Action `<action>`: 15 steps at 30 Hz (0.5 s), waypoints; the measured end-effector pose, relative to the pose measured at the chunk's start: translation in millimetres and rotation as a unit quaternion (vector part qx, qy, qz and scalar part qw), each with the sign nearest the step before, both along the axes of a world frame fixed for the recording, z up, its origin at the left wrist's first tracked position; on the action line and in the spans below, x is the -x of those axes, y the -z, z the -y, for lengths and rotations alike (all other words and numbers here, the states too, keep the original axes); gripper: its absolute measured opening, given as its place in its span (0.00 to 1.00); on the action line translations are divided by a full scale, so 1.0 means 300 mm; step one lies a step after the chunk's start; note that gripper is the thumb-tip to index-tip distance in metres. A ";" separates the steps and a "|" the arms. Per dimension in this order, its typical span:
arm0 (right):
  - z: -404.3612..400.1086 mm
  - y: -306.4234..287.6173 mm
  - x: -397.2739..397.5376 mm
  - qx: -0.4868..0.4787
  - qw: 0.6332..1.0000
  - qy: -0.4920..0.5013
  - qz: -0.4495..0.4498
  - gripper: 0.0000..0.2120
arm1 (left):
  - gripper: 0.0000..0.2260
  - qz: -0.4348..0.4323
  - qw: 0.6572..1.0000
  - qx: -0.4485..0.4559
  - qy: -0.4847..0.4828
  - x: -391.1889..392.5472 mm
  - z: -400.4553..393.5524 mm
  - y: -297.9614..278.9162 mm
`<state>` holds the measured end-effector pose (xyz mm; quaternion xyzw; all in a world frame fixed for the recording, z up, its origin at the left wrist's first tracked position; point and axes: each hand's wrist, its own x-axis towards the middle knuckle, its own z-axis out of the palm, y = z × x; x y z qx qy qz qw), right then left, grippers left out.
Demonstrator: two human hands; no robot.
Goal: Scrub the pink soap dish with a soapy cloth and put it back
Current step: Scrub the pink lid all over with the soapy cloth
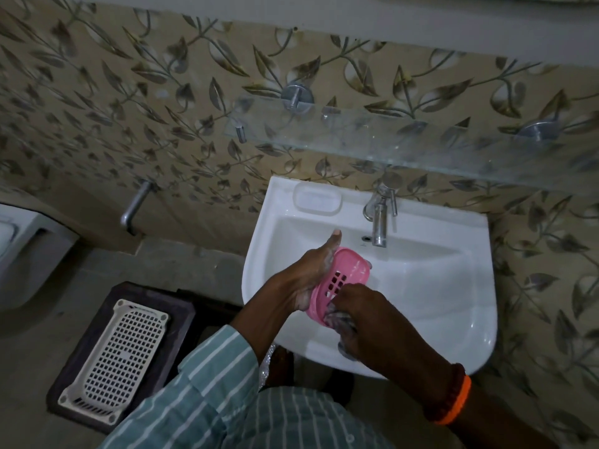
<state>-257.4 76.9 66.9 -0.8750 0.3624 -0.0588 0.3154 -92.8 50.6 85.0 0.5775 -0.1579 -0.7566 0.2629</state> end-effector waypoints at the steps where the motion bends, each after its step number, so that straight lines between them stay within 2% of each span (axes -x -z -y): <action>1: 0.009 -0.001 0.000 0.028 0.999 0.001 -0.023 0.15 | 0.26 -0.003 1.000 -0.001 -0.003 -0.002 0.003 -0.006; 2: 0.015 -0.001 -0.002 0.057 0.998 0.010 -0.040 0.17 | 0.26 -0.006 1.000 -0.005 -0.007 -0.006 0.005 -0.008; 4: 0.017 -0.007 -0.013 0.086 0.995 0.028 -0.033 0.14 | 0.29 -0.015 1.000 -0.012 -0.011 -0.010 0.003 -0.014; 7: -0.010 -0.021 -0.031 -0.002 1.000 -0.010 0.017 0.04 | 0.34 -0.009 1.000 -0.004 -0.010 -0.010 0.006 -0.012; 11: 0.029 -0.027 -0.026 0.013 1.000 -0.028 0.000 0.04 | 0.37 -0.012 1.000 -0.013 -0.016 0.004 -0.003 -0.018; 13: 0.043 -0.020 -0.015 0.054 0.998 -0.010 -0.017 0.11 | 0.36 -0.010 1.000 -0.007 -0.016 0.004 -0.003 -0.017; 15: 0.023 -0.015 -0.017 0.035 0.999 -0.005 0.001 0.09 | 0.36 0.006 1.000 0.005 -0.015 0.002 -0.004 -0.012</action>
